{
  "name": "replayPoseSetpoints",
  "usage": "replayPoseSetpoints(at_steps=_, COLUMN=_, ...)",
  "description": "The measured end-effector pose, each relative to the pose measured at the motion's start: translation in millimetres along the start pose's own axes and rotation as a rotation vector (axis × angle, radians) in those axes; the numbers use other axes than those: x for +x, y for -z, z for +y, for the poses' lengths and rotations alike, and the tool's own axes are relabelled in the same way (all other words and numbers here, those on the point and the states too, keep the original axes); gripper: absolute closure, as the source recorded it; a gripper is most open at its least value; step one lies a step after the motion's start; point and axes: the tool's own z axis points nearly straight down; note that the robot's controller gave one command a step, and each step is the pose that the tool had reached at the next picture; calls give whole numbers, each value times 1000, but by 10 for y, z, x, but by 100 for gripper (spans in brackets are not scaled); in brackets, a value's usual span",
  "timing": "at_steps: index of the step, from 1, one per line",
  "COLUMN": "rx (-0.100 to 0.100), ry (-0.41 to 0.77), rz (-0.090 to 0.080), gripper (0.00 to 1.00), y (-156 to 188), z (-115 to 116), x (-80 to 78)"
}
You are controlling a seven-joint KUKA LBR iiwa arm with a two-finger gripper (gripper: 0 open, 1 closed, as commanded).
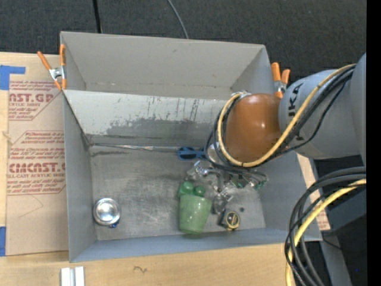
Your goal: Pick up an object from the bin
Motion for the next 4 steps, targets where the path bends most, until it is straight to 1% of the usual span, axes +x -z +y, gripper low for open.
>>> replayPoseSetpoints(at_steps=1, rx=0, ry=171, rz=6, gripper=0, y=-5, z=531, x=-164)
replayPoseSetpoints(at_steps=2, rx=6, ry=446, rz=-6, gripper=0, y=8, z=746, x=-289)
replayPoseSetpoints(at_steps=3, rx=7, ry=447, rz=-1, gripper=100, y=31, z=732, x=-281)
replayPoseSetpoints(at_steps=4, rx=-4, ry=473, rz=5, gripper=100, y=1000, z=631, x=-376)
